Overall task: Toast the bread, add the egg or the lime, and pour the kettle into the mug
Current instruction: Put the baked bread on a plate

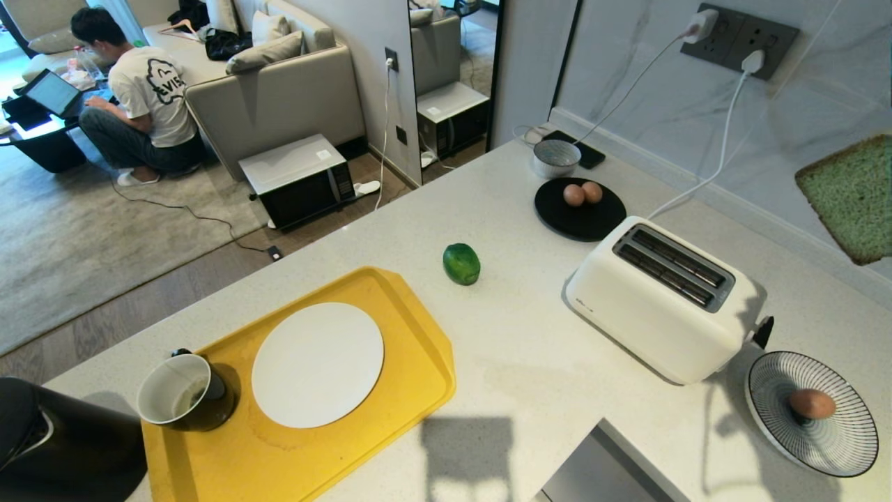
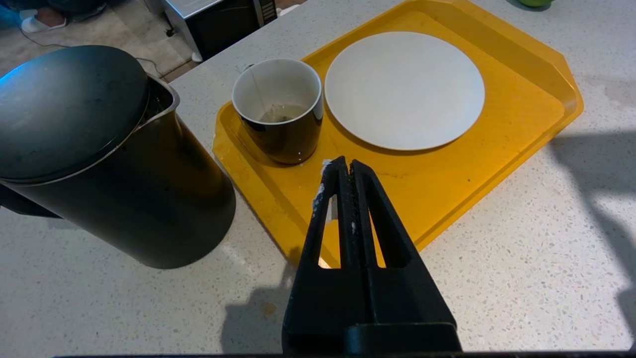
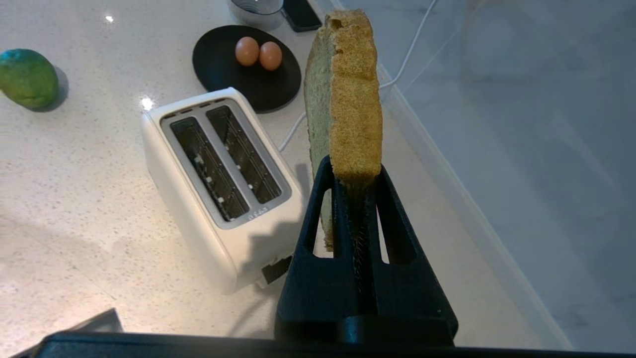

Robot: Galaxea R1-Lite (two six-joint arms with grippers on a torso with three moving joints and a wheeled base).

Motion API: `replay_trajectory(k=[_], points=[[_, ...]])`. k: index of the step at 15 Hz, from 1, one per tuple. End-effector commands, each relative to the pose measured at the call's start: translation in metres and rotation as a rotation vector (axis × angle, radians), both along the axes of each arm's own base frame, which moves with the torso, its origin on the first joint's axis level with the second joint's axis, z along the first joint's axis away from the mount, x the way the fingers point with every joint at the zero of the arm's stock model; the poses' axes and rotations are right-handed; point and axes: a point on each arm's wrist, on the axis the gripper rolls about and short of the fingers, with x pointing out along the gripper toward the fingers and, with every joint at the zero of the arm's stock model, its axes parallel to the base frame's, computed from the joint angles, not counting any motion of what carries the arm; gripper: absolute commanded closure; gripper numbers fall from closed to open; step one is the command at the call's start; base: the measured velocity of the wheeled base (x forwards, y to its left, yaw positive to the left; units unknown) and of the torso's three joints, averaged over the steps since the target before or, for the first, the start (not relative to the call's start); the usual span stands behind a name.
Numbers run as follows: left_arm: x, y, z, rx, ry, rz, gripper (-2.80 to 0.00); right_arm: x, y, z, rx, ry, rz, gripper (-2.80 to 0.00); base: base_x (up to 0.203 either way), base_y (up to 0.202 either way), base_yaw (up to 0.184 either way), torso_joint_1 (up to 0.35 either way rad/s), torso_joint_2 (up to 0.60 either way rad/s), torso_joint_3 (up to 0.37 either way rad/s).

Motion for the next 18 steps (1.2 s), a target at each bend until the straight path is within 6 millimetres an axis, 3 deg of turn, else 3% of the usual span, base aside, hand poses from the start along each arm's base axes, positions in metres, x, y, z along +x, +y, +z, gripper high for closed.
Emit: replay_trajectory(k=[1, 12, 18], points=[[0.0, 0.0, 0.0, 0.0, -0.001, 0.0, 0.0, 0.008, 0.0, -0.004, 0.007, 0.029, 0.002, 0.0, 0.0, 0.0, 0.0, 0.0, 0.0, 0.0], [0.0, 0.0, 0.0, -0.047, -0.001, 0.0, 0.0, 0.019, 0.001, -0.013, 0.009, 0.078, 0.003, 0.0, 0.0, 0.0, 0.0, 0.0, 0.0, 0.0], [0.0, 0.0, 0.0, -0.049, -0.001, 0.001, 0.0, 0.017, 0.001, -0.011, 0.016, 0.069, 0.006, 0.0, -0.175, 0.0, -0.001, 0.005, 0.0, 0.0]])
